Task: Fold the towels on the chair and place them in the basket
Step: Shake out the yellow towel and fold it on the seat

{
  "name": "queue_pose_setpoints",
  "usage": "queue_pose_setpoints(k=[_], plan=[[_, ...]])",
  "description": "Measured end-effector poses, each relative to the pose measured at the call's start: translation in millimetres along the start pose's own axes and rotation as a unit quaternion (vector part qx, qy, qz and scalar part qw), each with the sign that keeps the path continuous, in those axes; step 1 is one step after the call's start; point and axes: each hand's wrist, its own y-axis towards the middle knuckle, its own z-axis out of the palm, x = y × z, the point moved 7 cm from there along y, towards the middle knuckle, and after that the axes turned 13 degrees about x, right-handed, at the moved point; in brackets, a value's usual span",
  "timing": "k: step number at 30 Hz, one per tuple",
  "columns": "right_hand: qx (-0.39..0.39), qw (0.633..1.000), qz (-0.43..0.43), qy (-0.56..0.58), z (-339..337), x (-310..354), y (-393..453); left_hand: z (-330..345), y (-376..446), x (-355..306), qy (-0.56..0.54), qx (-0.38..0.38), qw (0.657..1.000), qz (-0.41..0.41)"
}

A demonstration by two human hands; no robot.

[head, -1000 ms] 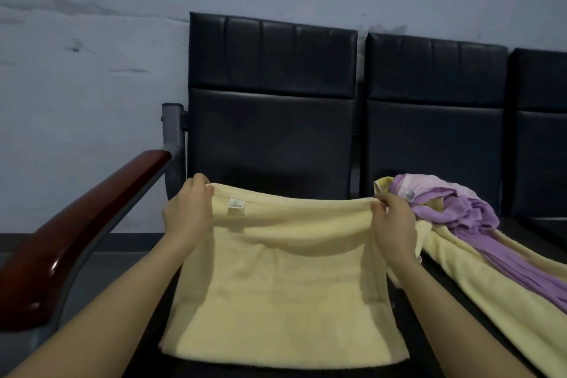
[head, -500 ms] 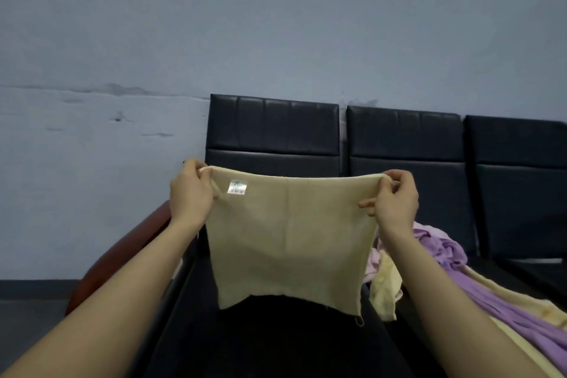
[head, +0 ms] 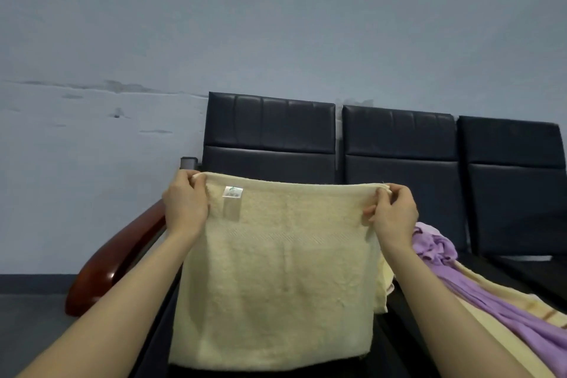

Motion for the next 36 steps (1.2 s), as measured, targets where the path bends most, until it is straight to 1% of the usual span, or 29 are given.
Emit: queue_pose_setpoints(k=[4, 7, 11, 16, 18, 21, 25, 27, 30, 33, 36], plan=[[0.0, 0.997, 0.012, -0.072, 11, -13, 8, 14, 7, 17, -0.006, 0.013, 1.0, -0.017], [-0.007, 0.999, 0.009, -0.052, 19, -13, 21, 23, 18, 11, -0.013, 0.003, 1.0, -0.019], [-0.025, 0.999, -0.028, -0.008, 25, -6, 38, 28, 31, -3, -0.042, -0.024, 0.999, -0.002], [-0.016, 0.999, -0.035, 0.031, 30, -15, 25, 31, 12, 9, -0.082, -0.04, 0.996, -0.015], [-0.013, 0.999, -0.032, 0.028, 29, -23, 11, 30, -3, 21, -0.064, -0.039, 0.997, -0.024], [-0.018, 0.999, -0.031, 0.016, 25, -35, -11, 23, -26, 35, 0.002, -0.054, 0.998, -0.022], [-0.016, 1.0, -0.002, -0.018, 19, -57, -40, 18, -58, 50, 0.047, -0.053, 0.996, -0.048], [-0.008, 0.999, 0.018, -0.041, 17, -69, -53, 18, -72, 61, 0.081, -0.045, 0.994, -0.063], [0.005, 0.997, 0.054, -0.06, 14, -91, -70, 22, -89, 85, 0.129, -0.014, 0.988, -0.086], [0.028, 0.99, 0.113, -0.083, 16, -124, -87, 32, -100, 114, 0.156, 0.04, 0.98, -0.114], [0.06, 0.978, 0.153, -0.131, 22, -150, -96, 47, -105, 141, 0.172, 0.095, 0.969, -0.148]])
